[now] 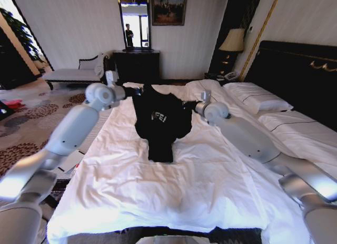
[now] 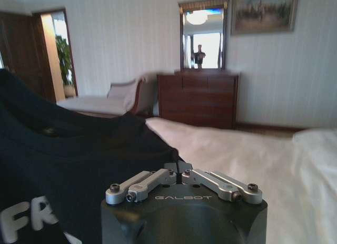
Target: Fold the clothes on the bed.
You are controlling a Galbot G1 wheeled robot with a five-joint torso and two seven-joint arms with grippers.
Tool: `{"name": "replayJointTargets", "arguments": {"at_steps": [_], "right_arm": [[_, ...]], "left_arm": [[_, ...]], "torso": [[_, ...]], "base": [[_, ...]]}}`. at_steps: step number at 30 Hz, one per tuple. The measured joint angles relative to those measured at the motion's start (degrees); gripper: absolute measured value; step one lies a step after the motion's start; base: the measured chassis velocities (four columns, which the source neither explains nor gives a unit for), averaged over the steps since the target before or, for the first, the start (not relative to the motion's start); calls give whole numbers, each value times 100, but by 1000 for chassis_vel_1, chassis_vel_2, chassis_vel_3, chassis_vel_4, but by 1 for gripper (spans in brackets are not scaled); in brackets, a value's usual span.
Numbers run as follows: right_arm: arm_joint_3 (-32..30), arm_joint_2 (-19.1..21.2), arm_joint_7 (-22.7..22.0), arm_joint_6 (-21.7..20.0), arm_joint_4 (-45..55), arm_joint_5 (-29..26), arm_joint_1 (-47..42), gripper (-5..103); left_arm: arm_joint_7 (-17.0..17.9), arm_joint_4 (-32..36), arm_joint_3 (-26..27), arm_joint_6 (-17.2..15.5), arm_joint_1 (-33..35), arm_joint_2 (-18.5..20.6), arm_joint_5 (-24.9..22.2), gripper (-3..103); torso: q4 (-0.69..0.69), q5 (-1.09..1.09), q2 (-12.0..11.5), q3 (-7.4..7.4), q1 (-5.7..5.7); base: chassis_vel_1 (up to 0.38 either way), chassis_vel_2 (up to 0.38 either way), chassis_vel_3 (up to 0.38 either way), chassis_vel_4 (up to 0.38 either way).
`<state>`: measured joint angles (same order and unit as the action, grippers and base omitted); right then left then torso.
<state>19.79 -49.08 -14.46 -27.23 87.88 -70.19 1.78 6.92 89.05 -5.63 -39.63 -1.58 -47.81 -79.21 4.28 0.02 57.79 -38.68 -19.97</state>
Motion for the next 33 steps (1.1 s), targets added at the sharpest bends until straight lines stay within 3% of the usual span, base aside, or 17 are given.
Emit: {"name": "replayJointTargets", "arguments": {"at_steps": [7,13,16,22,27,33], "right_arm": [[100,259,14,7,-2,-323,718,0],[204,312,40,19,-155,-537,1203,0],[262,316,51,18,-358,-666,1552,0],[307,459,106,22,-399,-762,1783,0],[151,827,102,15,54,-876,1740,0],[-513,1586,-30,-151,1198,-1150,1248,0]], "left_arm": [[91,136,-214,-1,-744,511,-413,1],[183,4,-537,-1,-1361,490,-708,1],[176,-268,-851,-2,-1993,379,-910,1],[146,-456,-982,-9,-2482,296,-1074,1],[271,101,-850,-39,-2438,644,-1337,1],[620,1528,-11,-46,-1647,1451,-1839,1]], "torso": [[4,-2,1,1,2],[3,-2,0,-1,0],[4,-3,0,-1,0],[4,-4,0,0,1],[4,-3,0,0,0],[2,0,1,2,1]], "base": [[0,0,0,0],[0,0,0,0],[0,0,0,0],[0,0,0,0],[0,0,0,0],[0,0,0,0]]}}
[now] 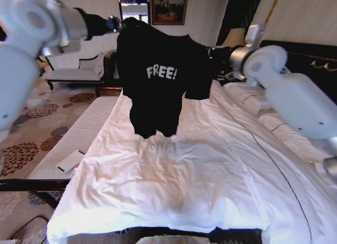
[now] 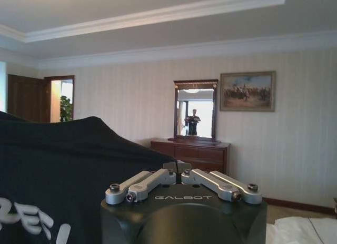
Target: Fold the clothes on the bed.
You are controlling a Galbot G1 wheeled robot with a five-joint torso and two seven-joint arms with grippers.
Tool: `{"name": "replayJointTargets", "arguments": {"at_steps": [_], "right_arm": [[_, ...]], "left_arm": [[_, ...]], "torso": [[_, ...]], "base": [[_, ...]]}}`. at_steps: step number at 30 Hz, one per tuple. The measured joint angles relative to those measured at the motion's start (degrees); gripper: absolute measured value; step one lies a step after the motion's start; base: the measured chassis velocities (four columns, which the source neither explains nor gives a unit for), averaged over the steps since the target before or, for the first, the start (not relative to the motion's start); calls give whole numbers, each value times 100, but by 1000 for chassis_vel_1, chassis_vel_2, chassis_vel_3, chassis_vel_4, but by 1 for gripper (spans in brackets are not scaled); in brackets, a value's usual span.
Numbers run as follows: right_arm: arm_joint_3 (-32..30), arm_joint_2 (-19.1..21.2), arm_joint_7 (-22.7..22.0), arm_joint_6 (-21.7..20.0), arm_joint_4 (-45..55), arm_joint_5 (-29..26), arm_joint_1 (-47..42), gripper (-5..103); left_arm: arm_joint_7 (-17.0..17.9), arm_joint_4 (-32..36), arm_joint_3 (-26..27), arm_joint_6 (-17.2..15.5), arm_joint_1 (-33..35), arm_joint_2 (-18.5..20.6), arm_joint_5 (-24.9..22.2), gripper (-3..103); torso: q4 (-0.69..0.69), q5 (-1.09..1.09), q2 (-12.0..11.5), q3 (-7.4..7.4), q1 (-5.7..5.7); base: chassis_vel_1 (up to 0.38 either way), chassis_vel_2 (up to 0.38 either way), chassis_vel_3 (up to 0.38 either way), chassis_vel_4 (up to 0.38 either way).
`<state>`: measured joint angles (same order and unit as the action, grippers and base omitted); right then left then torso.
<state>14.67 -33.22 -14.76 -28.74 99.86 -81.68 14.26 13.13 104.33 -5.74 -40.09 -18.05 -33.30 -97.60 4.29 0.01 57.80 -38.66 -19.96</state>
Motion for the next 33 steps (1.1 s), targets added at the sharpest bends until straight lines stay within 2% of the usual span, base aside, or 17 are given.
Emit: {"name": "replayJointTargets", "arguments": {"at_steps": [3,4,7,9,10,11,13,14,18,21,24,26,27,29,31,32,33], "right_arm": [[-591,526,-129,-111,745,-353,-478,0],[-591,526,-129,-111,745,-353,-478,0],[-1519,1300,-184,-160,1619,-748,-1356,0],[-1905,1981,-281,-68,2179,-1118,-1766,0],[-1905,1981,-281,-68,2179,-1118,-1766,0],[-2021,2231,-383,-49,2374,-1330,-1837,0],[-2261,2529,-747,-114,2628,-1837,-1858,0],[-2261,2529,-747,-114,2628,-1837,-1858,0],[-2709,2727,-1198,-416,2932,-2535,-1808,0],[-2800,2738,-1400,-585,3036,-2789,-1805,0],[-2751,2490,-1594,-676,2966,-2860,-1851,0],[-2581,2099,-1776,-720,2817,-2757,-2050,0],[-2581,2099,-1776,-720,2817,-2757,-2050,0],[-2385,1628,-1809,-719,2624,-2462,-2333,0],[-2229,1086,-1777,-688,2251,-2059,-2740,0],[-2229,1086,-1777,-688,2251,-2059,-2740,0],[-2153,878,-1715,-660,2053,-1837,-2907,0]], "left_arm": [[150,856,679,113,688,591,-275,1],[150,856,679,113,688,591,-275,1],[264,1661,1648,252,1816,1350,-605,1],[268,2219,2997,287,3141,1786,-812,1],[268,2219,2997,287,3141,1786,-812,1],[317,2418,3525,290,3673,1894,-977,1],[476,2695,4096,283,4416,1955,-1358,1],[476,2695,4096,283,4416,1955,-1358,1],[816,2902,4744,177,4686,2103,-2173,1],[950,2841,4670,106,4637,2040,-2249,1],[1009,2587,4303,51,4532,1773,-2021,1],[1018,2406,3983,-9,4514,1547,-1756,1],[1018,2406,3983,-9,4514,1547,-1756,1],[1022,2256,3714,-45,4557,1353,-1431,1],[1023,2011,3141,-56,4402,1000,-906,1],[1023,2011,3141,-56,4402,1000,-906,1],[1023,1845,2798,-57,4289,793,-642,1]], "torso": [[4,-2,0,0,0],[4,-2,0,0,0],[0,-4,0,0,1],[9,0,0,1,2],[9,0,0,1,2],[1,-2,1,2,3],[0,4,2,1,5],[0,4,2,1,5],[2,-5,1,-1,1],[0,-4,1,-1,1],[5,0,1,0,2],[3,2,0,-2,1],[3,2,0,-2,1],[-1,1,0,-3,0],[-3,-1,-2,-4,-2],[-3,-1,-2,-4,-2],[-3,-5,-2,-4,-3]], "base": [[0,0,0,0],[0,0,0,0],[0,0,0,0],[0,0,0,0],[0,0,0,0],[0,0,0,0],[0,0,0,0],[0,0,0,0],[0,0,0,0],[0,0,0,0],[0,0,0,0],[0,0,0,0],[0,0,0,0],[0,0,0,0],[0,0,0,0],[0,0,0,0],[0,0,0,0]]}}
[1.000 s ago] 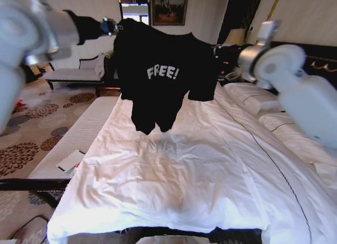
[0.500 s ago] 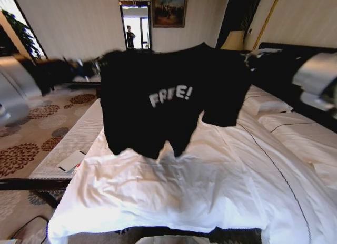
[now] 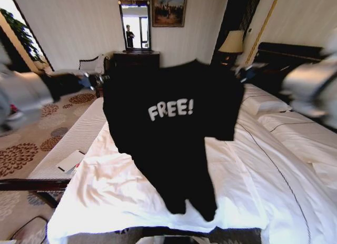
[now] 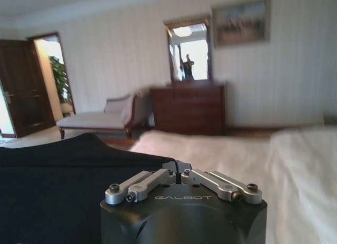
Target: Fold the clothes on the bed.
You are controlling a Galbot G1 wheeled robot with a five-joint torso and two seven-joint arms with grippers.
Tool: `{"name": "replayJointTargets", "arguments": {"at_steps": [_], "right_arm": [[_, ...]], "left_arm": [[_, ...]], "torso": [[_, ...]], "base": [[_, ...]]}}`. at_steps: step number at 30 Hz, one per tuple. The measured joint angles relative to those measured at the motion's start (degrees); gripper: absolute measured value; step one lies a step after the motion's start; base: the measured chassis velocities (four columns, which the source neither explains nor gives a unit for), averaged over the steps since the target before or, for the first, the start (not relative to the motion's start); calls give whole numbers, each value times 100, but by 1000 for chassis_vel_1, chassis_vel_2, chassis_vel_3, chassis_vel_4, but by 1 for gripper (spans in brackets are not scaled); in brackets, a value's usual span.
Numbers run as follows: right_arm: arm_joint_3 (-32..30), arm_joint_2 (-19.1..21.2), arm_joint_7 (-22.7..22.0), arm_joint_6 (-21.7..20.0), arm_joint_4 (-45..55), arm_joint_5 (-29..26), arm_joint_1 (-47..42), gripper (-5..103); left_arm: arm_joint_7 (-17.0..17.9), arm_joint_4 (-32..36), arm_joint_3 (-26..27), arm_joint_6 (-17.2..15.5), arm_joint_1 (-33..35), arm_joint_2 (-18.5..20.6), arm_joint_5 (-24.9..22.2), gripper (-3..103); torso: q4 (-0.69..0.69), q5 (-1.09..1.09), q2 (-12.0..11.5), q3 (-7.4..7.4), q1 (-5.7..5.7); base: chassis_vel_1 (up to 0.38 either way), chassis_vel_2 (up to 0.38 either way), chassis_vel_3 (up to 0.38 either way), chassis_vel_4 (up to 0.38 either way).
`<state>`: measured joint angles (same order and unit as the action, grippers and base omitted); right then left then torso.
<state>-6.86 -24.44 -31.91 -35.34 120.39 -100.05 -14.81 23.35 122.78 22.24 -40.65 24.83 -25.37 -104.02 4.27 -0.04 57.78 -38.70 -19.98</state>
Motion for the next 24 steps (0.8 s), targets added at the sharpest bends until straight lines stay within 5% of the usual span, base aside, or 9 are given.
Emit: {"name": "replayJointTargets", "arguments": {"at_steps": [3,8,11,24], "right_arm": [[325,-496,285,97,-701,775,-368,0],[660,-953,649,250,-1469,1537,-634,0],[1000,-1389,1061,448,-2234,2156,-714,0],[1680,-2314,1858,1176,-4230,3314,-392,0]], "left_arm": [[-14,-444,-990,9,-170,-638,666,1],[-97,-1149,-1927,92,-277,-1375,1438,1],[-235,-2133,-2557,252,-362,-2129,2168,1],[-851,-4220,-3296,445,-898,-3315,3173,1]], "torso": [[6,5,0,0,0],[5,2,0,1,0],[6,2,0,1,0],[4,5,1,3,4]], "base": [[0,0,0,0],[0,0,0,0],[0,0,0,0],[0,0,0,0]]}}
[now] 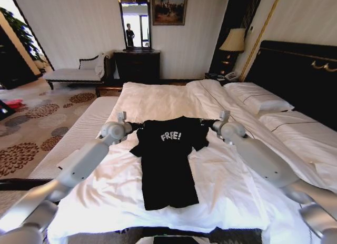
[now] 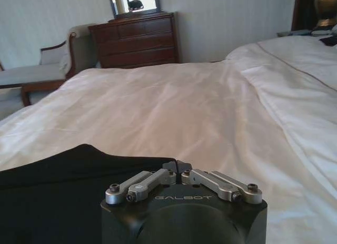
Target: Fold the clothes on the bed.
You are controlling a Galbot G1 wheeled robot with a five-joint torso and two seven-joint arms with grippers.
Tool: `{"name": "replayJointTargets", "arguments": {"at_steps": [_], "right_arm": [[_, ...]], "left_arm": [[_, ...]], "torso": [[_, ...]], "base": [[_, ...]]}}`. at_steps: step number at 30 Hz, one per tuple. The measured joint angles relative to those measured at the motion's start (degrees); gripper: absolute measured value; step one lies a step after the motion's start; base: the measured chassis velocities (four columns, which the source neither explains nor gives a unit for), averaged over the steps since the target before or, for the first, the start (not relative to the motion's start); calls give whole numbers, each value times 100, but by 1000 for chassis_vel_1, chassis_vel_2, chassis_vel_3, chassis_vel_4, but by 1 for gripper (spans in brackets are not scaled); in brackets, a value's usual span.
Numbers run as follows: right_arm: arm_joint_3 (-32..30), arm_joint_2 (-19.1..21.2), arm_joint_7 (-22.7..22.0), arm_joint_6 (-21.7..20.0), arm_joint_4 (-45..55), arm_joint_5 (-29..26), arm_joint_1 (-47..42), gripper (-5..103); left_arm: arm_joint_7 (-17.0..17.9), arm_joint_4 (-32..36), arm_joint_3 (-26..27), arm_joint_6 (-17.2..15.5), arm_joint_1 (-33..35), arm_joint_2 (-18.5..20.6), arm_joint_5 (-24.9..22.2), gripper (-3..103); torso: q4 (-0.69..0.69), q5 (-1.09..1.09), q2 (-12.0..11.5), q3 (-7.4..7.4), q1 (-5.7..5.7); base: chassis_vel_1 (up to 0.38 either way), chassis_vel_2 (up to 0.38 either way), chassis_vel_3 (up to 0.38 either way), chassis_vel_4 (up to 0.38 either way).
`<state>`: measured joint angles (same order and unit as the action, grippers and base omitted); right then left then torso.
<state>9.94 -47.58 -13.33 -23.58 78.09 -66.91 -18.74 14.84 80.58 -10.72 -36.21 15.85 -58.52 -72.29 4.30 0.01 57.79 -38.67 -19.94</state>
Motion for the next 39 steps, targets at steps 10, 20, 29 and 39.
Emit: {"name": "replayJointTargets", "arguments": {"at_steps": [10,20,29,39], "right_arm": [[-184,-897,350,474,-1960,788,370,0],[-262,-1323,682,886,-3059,1091,601,0],[-149,-2273,910,1276,-4092,1410,1003,0],[-208,-2330,951,1368,-4365,1643,969,1]], "left_arm": [[-628,-2496,-493,229,-1009,-1410,924,1],[-1311,-4619,-544,676,-1733,-2472,1822,1],[-1540,-5217,-329,976,-1770,-2627,2389,1],[-1526,-5140,-173,1036,-1563,-2597,2500,1]], "torso": [[1,-1,-1,-2,-2],[3,-2,-1,-1,-3],[-5,1,0,-1,-3],[1,-1,1,0,-1]], "base": [[0,0,0,0],[0,0,0,0],[0,0,0,0],[0,0,0,0]]}}
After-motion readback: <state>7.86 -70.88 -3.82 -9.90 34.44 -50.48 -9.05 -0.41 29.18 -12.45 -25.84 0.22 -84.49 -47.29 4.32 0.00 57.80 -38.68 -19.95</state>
